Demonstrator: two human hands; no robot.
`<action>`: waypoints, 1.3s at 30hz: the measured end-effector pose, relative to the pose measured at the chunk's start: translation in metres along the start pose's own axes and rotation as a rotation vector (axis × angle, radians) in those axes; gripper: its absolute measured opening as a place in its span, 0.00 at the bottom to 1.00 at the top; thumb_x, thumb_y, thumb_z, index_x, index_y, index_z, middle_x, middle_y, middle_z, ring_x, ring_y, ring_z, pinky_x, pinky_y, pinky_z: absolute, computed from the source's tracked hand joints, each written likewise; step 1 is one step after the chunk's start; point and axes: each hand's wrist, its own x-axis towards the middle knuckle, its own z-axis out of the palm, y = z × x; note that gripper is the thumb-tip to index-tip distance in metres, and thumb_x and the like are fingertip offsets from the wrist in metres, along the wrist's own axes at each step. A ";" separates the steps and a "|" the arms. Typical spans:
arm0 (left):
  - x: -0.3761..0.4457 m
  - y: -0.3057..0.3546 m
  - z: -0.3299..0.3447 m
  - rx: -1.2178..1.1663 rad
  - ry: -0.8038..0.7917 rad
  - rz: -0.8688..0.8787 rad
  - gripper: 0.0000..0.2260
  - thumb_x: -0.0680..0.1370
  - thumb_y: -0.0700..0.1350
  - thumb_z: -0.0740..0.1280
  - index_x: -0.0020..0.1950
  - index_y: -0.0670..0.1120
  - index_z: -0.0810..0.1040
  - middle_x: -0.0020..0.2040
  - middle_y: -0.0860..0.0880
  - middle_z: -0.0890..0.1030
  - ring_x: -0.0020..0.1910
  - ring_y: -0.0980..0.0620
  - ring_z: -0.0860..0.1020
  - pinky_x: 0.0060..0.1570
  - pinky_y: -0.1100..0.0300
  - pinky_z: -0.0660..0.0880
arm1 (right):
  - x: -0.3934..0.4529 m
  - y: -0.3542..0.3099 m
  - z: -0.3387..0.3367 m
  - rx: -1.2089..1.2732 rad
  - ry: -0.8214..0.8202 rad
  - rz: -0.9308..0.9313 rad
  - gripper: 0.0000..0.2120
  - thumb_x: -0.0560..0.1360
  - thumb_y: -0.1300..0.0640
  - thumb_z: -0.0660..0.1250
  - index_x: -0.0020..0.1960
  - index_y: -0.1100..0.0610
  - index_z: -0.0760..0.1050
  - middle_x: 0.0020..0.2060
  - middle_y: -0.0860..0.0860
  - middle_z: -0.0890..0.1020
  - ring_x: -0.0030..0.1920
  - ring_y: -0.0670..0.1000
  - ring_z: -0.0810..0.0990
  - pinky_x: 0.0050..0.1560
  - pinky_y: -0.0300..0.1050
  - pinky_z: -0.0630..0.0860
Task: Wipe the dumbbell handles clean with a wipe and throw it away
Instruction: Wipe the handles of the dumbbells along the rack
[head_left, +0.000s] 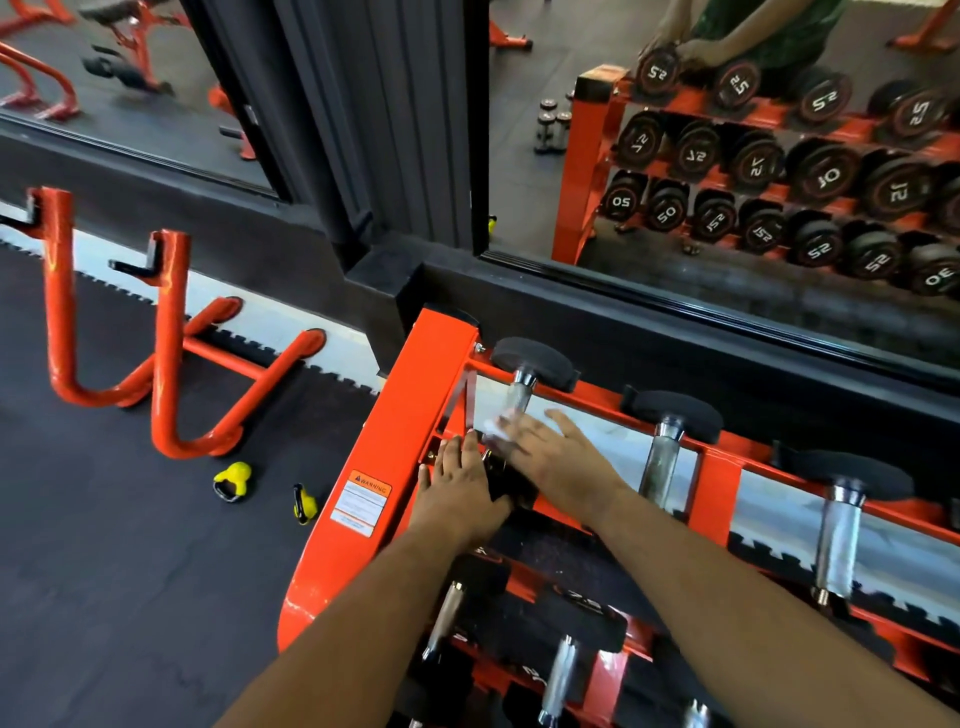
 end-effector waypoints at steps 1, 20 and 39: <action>0.000 0.000 0.000 0.007 -0.002 -0.003 0.47 0.78 0.64 0.65 0.83 0.46 0.38 0.84 0.44 0.44 0.83 0.46 0.42 0.80 0.42 0.44 | 0.005 0.003 -0.003 -0.004 0.015 0.084 0.33 0.77 0.61 0.63 0.81 0.53 0.58 0.80 0.53 0.60 0.79 0.54 0.59 0.74 0.60 0.63; -0.002 0.002 -0.002 0.023 -0.009 -0.010 0.45 0.80 0.64 0.62 0.83 0.45 0.38 0.84 0.44 0.43 0.82 0.45 0.41 0.80 0.41 0.43 | 0.023 -0.047 -0.036 1.637 0.145 1.377 0.10 0.78 0.63 0.64 0.44 0.57 0.83 0.33 0.49 0.83 0.35 0.50 0.79 0.33 0.39 0.73; -0.005 0.008 -0.001 0.013 -0.004 -0.044 0.46 0.79 0.66 0.62 0.83 0.46 0.37 0.84 0.44 0.41 0.82 0.46 0.38 0.79 0.41 0.38 | 0.081 -0.016 -0.067 1.903 0.136 1.488 0.08 0.77 0.55 0.69 0.53 0.58 0.76 0.48 0.58 0.79 0.48 0.57 0.78 0.48 0.53 0.76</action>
